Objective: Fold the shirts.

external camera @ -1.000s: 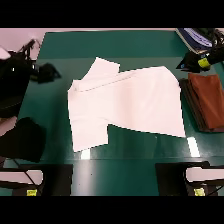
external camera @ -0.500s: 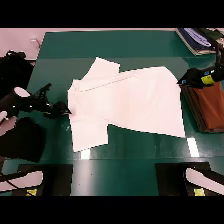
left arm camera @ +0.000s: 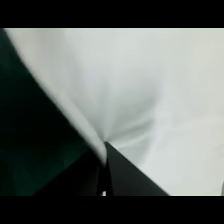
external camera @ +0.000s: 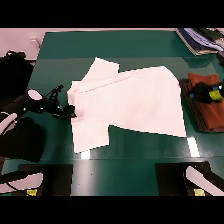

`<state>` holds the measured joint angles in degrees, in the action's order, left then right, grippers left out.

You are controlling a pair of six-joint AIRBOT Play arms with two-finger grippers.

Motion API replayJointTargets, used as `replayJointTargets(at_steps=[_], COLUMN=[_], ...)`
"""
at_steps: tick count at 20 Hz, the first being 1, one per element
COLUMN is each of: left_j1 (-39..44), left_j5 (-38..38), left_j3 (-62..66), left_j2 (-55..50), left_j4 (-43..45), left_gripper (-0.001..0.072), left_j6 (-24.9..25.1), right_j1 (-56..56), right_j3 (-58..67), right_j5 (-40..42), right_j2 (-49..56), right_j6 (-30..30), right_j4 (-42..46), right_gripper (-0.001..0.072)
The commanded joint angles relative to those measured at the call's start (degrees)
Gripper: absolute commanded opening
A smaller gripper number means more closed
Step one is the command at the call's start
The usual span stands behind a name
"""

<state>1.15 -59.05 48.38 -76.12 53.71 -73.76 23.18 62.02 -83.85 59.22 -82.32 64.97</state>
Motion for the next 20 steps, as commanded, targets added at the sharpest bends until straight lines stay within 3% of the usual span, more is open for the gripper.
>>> replayJointTargets(at_steps=[1, 2, 3, 8, 16, 17, 19, 20], left_j1=[0.48, 0.48, 0.48, 0.48, 0.48, 0.48, 0.48, 0.48], left_j5=[-4.07, -4.28, -4.33, -4.44, -4.68, -4.68, -4.70, -4.87], left_j3=[4.02, 5.18, 6.36, 8.87, 8.87, 8.87, 8.87, 8.90], left_j2=[0.13, 0.13, 0.13, 0.13, 0.13, 0.13, 0.13, 0.13], left_j4=[-0.50, -0.57, -0.61, -1.44, -2.60, -3.15, -3.61, -3.61], left_gripper=[0.0026, 0.0026, 0.0026, 0.0026, 0.0026, 0.0026, 0.0025, 0.0025], left_j6=[0.76, 0.76, 0.76, 0.76, 0.72, 0.72, 0.72, 0.72], right_j1=[11.08, 15.26, 18.69, 23.67, 15.63, 14.05, 10.97, 9.79], right_j3=[-11.76, -15.87, -19.58, -31.93, -33.42, -33.42, -33.42, -33.42], right_j5=[-1.49, -1.57, -0.48, 5.92, 17.59, 19.39, 22.64, 23.56], right_j2=[-3.15, -3.13, -3.02, -1.22, 6.60, 5.88, 3.61, 2.19], right_j6=[0.35, 0.37, 0.57, 4.50, 5.46, 5.42, 5.42, 5.42], right_j4=[7.17, 7.72, 7.15, 3.30, -7.04, -6.99, -6.97, -6.88], right_gripper=[0.0382, 0.0471, 0.0474, 0.0445, 0.0424, 0.0343, 0.0263, 0.0106])
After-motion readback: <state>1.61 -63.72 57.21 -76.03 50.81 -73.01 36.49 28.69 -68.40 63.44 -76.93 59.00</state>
